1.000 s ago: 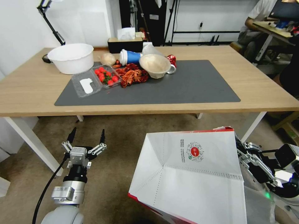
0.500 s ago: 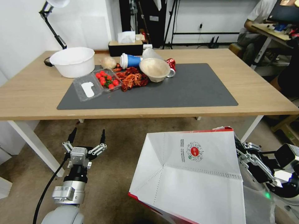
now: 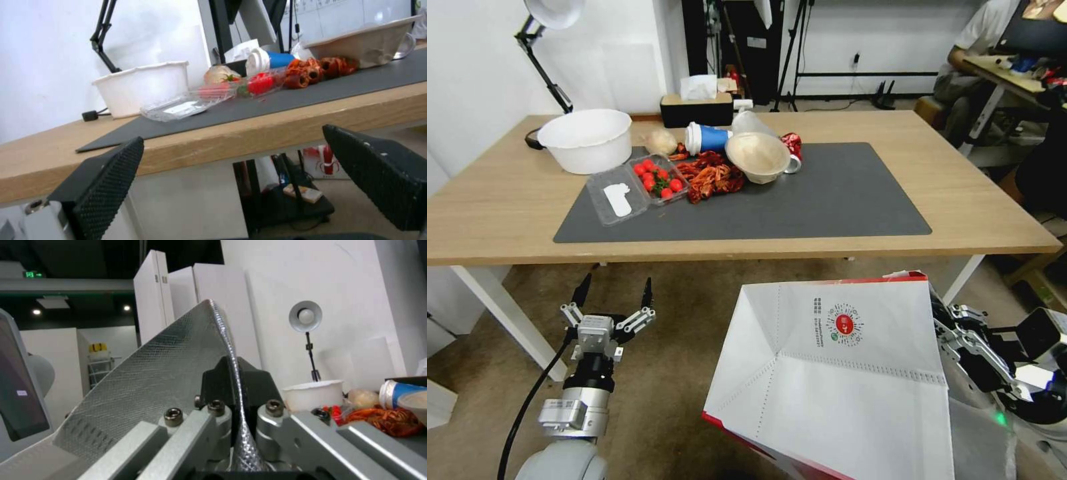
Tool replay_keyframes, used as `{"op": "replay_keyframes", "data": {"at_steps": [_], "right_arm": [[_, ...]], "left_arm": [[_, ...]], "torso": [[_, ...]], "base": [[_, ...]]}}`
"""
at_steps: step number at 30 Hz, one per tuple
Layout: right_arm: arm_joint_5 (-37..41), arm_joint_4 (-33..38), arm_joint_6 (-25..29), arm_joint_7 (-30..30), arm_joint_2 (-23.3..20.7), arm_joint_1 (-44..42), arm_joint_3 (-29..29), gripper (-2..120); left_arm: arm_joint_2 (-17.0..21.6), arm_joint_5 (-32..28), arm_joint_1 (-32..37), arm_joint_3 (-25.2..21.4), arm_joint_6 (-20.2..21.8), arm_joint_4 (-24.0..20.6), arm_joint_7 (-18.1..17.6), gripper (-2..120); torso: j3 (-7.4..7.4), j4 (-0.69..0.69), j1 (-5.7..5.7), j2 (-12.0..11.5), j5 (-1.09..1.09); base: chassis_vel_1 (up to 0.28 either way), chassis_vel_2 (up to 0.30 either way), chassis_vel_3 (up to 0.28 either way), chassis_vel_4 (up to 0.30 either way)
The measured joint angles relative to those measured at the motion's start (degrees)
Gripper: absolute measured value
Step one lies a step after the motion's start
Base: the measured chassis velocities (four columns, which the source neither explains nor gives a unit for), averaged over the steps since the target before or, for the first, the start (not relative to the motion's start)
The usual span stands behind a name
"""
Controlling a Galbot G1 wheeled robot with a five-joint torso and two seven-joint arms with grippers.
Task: Pick up the food delivery bag from the floor and place it on the table.
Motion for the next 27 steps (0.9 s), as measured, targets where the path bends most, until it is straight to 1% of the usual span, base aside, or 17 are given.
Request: {"op": "replay_keyframes", "data": {"at_steps": [1, 3, 5, 8, 13, 15, 16, 20, 24, 27], "right_arm": [[0.0, 0.0, 0.0, 0.0, 0.0, 0.0, 0.0, 0], [-0.4, -0.1, 0.0, 0.0, 0.3, 0.1, -0.2, 0], [-0.5, -0.1, 0.0, 0.0, 0.4, 0.1, -0.2, 0], [-0.5, 0.0, 0.0, 0.0, 0.7, -0.1, -0.1, 0], [-0.5, 0.2, 0.0, 0.0, 0.6, 0.1, 0.1, 0], [-0.5, 0.5, 0.0, 0.2, 0.7, 0.3, 0.1, 0], [-0.5, 0.5, 0.0, 0.2, 0.7, 0.3, 0.1, 0], [-0.6, 0.6, -0.1, 0.3, 0.7, 0.4, -0.1, 0], [-0.6, 0.7, -0.1, 0.5, 0.6, 0.6, -0.1, 0], [-0.7, 0.8, -0.2, 0.7, 0.6, 0.6, -0.2, 0]], "left_arm": [[0.0, 0.0, 0.0, 0.0, 0.0, 0.0, 0.0, 100], [0.2, -0.2, -0.2, -0.1, 0.0, 0.5, 0.0, 100], [0.3, -0.2, -0.2, -0.1, 0.0, 0.5, 0.1, 100], [0.5, -0.2, -0.2, -0.1, 0.0, 0.7, 0.2, 100], [0.7, -0.2, -0.3, -0.1, 0.0, 1.1, 0.3, 100], [0.6, -0.2, -0.4, 0.1, 0.0, 1.2, 0.3, 100], [0.6, -0.2, -0.4, 0.1, 0.0, 1.2, 0.3, 100], [0.5, 0.1, -0.4, 0.4, 0.0, 1.2, 0.5, 99], [0.5, 0.1, -0.4, 0.3, 0.0, 1.2, 0.5, 99], [0.3, 0.2, -0.4, 0.4, 0.0, 1.2, 0.6, 99]], "torso": [[0.0, 0.0, 0.0, 0.0, 0.0], [0.54, 0.0, 0.38, 0.9, 0.0], [0.73, 0.0, 0.49, 1.2, 0.0], [1.38, 0.0, 0.94, 2.4, 0.0], [1.94, 0.0, 1.33, 3.3, 0.0], [2.42, 0.0, 1.72, 4.2, 0.0], [2.42, 0.0, 1.72, 4.2, 0.0], [3.19, 0.0, 2.3, 5.5, 0.0], [3.53, 0.0, 2.55, 6.1, 0.0], [4.23, 0.0, 3.02, 7.2, 0.0]], "base": [[0.0, 0.0, 0.0, 0.0], [0.0, 0.0, 0.0, 0.0], [0.0, 0.0, 0.0, 0.0], [0.0, 0.0, 0.0, 0.0], [0.0, 0.0, 0.0, 0.0], [0.0, 0.0, 0.0, 0.0], [0.0, 0.0, 0.0, 0.0], [0.0, 0.0, 0.0, 0.0], [0.0, 0.0, 0.0, 0.0], [0.0, 0.0, 0.0, 0.0]]}}
